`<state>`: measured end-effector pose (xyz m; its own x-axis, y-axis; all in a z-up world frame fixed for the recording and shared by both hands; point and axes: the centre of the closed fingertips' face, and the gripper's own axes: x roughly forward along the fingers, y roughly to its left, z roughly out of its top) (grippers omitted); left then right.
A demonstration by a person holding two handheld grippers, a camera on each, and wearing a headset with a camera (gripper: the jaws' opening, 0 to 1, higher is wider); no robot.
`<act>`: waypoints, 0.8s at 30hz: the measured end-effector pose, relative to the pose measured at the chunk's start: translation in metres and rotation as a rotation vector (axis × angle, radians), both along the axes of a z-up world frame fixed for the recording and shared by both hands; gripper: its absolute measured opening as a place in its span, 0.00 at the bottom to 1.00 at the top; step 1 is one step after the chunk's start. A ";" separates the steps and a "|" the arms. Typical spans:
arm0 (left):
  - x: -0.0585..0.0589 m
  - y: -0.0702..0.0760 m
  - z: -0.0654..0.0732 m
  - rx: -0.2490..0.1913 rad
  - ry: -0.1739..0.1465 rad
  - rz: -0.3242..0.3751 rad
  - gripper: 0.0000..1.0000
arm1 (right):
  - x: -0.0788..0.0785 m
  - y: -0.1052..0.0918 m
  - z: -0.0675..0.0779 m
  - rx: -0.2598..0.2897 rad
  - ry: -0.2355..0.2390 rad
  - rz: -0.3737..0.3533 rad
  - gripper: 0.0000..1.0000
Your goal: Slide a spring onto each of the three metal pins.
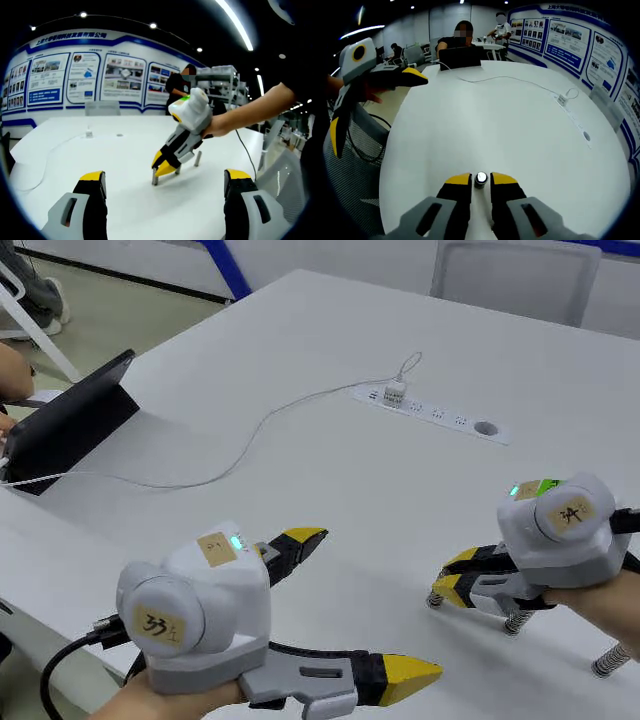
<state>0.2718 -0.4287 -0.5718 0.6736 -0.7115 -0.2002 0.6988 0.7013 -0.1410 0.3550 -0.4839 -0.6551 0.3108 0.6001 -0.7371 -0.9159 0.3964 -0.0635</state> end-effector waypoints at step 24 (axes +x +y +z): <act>0.001 0.001 -0.006 0.007 0.025 0.003 0.99 | -0.014 -0.040 0.031 0.147 -0.118 -0.118 0.28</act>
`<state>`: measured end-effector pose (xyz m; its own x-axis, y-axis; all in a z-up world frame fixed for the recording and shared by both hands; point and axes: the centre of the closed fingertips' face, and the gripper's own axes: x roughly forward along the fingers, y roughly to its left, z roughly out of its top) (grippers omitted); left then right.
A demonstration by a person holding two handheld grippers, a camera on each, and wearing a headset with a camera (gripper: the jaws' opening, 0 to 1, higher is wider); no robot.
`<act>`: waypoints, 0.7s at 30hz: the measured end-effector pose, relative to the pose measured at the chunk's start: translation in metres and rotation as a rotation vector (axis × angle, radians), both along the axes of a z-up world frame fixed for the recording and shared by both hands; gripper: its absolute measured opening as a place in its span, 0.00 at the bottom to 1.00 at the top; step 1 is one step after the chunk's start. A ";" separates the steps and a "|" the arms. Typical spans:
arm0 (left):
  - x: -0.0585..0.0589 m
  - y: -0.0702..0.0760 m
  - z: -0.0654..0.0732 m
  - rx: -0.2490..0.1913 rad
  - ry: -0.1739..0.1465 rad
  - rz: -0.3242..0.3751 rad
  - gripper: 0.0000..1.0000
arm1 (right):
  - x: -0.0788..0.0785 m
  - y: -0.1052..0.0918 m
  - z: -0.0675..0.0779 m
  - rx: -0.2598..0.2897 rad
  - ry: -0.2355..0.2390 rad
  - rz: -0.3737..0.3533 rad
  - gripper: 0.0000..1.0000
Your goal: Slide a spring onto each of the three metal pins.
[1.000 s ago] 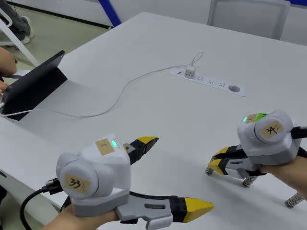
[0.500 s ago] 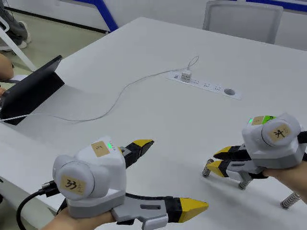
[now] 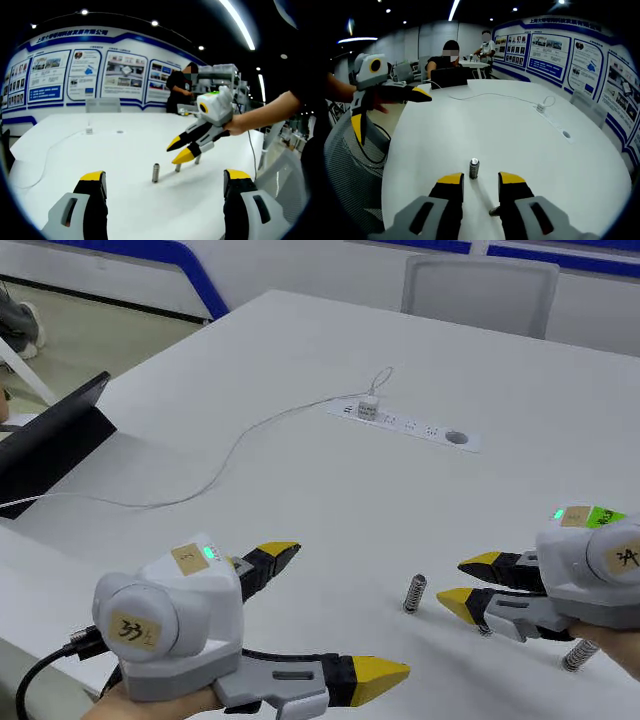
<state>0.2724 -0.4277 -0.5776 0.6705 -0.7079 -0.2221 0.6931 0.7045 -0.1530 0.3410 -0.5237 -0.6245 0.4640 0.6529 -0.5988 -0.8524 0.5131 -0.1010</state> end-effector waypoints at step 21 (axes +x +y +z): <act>0.002 0.002 -0.002 0.018 -0.004 0.005 1.00 | -0.018 -0.077 0.019 0.079 -0.071 -0.231 0.54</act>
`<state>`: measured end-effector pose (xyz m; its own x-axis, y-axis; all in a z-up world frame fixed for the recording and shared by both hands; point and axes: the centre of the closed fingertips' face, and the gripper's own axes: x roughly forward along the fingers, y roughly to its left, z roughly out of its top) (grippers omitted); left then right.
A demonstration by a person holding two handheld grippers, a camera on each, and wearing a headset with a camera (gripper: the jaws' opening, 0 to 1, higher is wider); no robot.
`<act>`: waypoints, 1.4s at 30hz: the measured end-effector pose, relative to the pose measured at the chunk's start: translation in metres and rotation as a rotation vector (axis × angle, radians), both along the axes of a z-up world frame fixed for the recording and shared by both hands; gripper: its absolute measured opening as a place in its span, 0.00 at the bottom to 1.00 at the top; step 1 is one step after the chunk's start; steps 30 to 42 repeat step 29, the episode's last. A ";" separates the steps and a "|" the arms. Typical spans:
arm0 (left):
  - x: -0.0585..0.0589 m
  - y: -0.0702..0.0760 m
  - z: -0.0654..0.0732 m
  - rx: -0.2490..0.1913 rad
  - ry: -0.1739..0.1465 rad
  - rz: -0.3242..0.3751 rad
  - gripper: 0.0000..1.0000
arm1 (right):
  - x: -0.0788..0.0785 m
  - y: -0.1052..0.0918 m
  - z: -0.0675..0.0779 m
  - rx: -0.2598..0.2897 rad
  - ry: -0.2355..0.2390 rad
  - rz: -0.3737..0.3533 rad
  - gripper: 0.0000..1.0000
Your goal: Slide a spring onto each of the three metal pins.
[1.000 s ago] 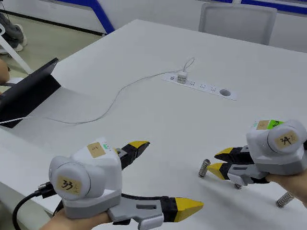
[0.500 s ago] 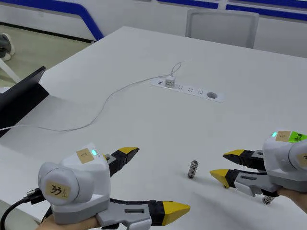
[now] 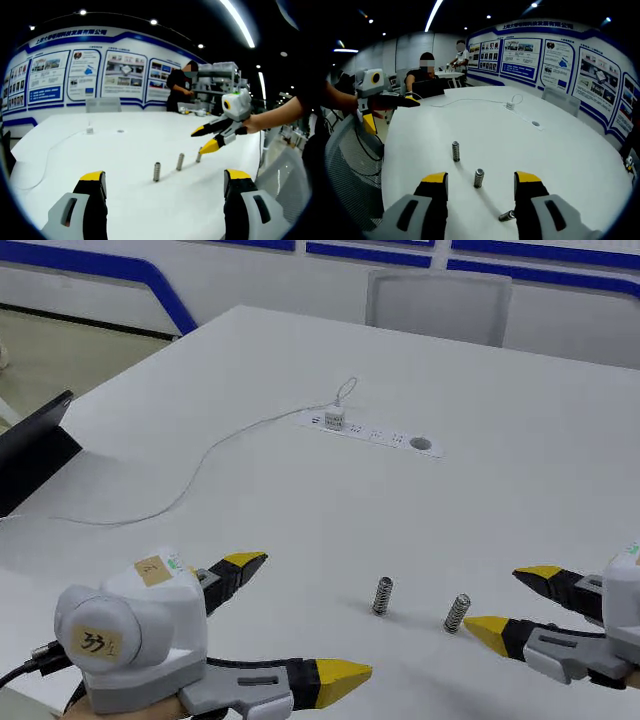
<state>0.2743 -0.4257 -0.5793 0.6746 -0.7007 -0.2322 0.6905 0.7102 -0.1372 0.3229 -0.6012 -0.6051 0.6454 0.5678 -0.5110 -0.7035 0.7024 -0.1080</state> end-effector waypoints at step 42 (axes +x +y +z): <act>-0.002 -0.001 -0.004 0.018 0.010 -0.004 1.00 | -0.063 -0.086 0.010 0.184 -0.067 -0.309 0.79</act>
